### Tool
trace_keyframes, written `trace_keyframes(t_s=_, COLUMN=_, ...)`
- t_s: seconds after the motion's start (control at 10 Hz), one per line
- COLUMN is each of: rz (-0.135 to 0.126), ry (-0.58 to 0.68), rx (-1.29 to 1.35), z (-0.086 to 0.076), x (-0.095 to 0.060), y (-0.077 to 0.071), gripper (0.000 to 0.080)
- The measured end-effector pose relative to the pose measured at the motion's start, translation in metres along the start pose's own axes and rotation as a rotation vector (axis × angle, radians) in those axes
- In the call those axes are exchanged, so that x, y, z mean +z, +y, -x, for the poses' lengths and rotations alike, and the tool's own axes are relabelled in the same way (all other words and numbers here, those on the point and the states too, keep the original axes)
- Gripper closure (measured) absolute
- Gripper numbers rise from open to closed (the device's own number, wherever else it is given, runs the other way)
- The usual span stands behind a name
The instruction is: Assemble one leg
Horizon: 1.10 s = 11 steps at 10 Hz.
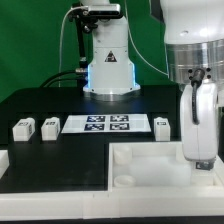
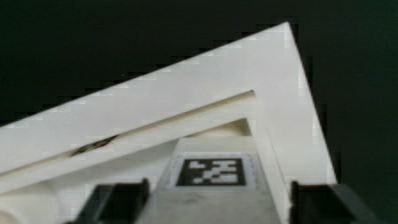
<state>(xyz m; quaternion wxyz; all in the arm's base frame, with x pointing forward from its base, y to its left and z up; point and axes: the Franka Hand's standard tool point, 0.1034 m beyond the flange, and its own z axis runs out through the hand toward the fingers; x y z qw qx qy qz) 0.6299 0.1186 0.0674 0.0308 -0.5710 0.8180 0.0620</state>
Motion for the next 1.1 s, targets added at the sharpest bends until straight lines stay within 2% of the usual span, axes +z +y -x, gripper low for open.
trace_keyframes(t_s=0.1, rz=0.000, ry=0.000, rx=-0.004, z=0.001, x=0.000, y=0.000, gripper=0.0245)
trace_keyframes(t_s=0.2, rz=0.003, ry=-0.001, rx=-0.023, z=0.004, x=-0.001, y=0.006, gripper=0.0245)
trace_keyframes(t_s=0.3, rz=0.006, ry=-0.002, rx=-0.065, z=0.008, x=-0.006, y=0.015, gripper=0.0179)
trace_keyframes(t_s=0.5, rz=0.014, ry=-0.012, rx=-0.159, z=0.017, x=-0.022, y=0.028, gripper=0.0151)
trace_keyframes(t_s=0.6, rz=0.037, ry=-0.012, rx=-0.223, z=0.023, x=-0.029, y=0.034, gripper=0.0151)
trace_keyframes(t_s=0.7, rz=0.080, ry=-0.007, rx=-0.287, z=0.027, x=-0.030, y=0.039, gripper=0.0151)
trace_keyframes(t_s=0.8, rz=0.072, ry=-0.012, rx=-0.278, z=0.027, x=-0.028, y=0.037, gripper=0.0150)
trace_keyframes(t_s=1.1, rz=0.073, ry=-0.011, rx=-0.279, z=0.027, x=-0.028, y=0.037, gripper=0.0150)
